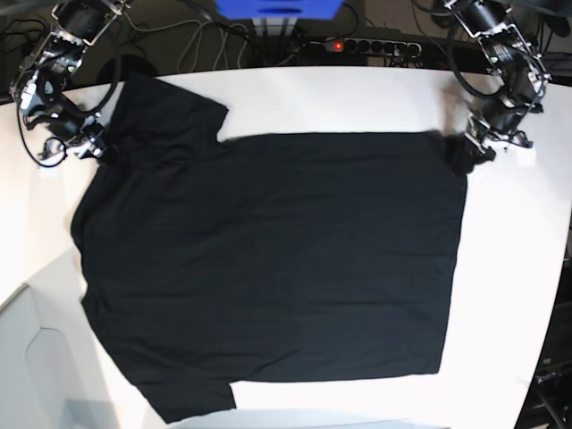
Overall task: Fold the T-shirt properly
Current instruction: 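Close both grippers on the shirt's shoulder and hem corners, then lift both held corners and pull the shirt edge toward the robot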
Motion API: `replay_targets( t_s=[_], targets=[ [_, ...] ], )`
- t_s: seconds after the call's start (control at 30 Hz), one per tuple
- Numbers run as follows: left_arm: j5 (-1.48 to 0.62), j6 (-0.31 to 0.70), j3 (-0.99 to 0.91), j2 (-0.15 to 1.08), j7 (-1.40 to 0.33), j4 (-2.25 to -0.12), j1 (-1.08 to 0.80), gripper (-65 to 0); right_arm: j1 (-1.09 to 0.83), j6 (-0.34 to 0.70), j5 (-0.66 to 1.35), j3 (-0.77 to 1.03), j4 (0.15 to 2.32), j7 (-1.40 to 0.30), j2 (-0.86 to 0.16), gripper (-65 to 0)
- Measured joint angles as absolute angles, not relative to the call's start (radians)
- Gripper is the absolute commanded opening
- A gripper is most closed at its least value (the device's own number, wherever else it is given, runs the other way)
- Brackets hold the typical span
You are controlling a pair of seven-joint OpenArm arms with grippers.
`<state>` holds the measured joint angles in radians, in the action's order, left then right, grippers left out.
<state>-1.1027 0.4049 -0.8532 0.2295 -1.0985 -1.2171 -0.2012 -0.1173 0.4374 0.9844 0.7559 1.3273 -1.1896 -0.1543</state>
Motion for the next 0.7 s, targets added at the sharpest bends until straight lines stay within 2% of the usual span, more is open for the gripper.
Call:
replay_targets(
  t_s=[0.1,0.2,0.7],
  targets=[
    [-1.082,0.404,-0.849,0.229,-1.109,-1.216,-0.199,-48.3,-0.117,0.437,0.984,0.754,1.327,-1.190,-0.154,-65.0],
    [-1.069,0.398,-0.847,0.233,-1.124,-1.216,-0.193,-65.0,-0.117,0.437,0.985,0.754,1.327,-1.190,-0.154,-65.0],
    [-1.082,0.405,-0.809,0.262,-1.115,-1.227,-0.243,-64.9,-0.170,0.437,1.013,0.756,1.335,-1.177,-0.165,-65.0]
  ],
)
